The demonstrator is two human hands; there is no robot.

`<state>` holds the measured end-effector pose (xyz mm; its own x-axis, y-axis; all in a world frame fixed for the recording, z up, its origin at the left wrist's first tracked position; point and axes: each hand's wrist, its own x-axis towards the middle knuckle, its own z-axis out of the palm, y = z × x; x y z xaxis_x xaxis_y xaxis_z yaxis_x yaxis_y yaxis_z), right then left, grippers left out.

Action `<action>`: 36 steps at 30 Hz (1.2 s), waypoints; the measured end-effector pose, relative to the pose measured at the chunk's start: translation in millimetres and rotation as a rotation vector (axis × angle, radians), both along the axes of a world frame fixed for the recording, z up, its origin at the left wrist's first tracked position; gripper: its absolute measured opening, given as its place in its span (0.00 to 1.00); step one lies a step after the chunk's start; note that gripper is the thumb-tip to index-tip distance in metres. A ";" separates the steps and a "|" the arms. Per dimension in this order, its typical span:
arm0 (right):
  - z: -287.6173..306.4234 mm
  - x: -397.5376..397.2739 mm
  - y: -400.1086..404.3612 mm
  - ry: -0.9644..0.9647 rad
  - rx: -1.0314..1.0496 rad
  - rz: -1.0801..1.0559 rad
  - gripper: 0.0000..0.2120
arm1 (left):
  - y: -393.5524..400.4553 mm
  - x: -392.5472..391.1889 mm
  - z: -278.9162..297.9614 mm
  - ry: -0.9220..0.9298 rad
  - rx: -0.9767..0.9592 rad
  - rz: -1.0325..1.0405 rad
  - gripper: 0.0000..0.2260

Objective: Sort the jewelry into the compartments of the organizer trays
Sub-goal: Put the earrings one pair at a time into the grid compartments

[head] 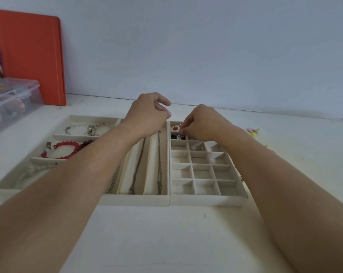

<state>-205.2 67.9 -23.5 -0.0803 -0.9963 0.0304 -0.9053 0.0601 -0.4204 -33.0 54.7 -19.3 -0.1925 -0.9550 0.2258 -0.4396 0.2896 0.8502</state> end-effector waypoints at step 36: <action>8.9 -153.9 97.8 -0.064 -0.132 -0.122 0.04 | 48.0 -85.7 0.6 -0.172 -0.042 -0.143 0.07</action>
<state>-359.2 165.7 -14.5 -0.2059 -0.9668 0.1515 -0.8660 0.1080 -0.4882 -118.8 102.7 -18.7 -0.3643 -0.9057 0.2169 -0.5292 0.3930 0.7520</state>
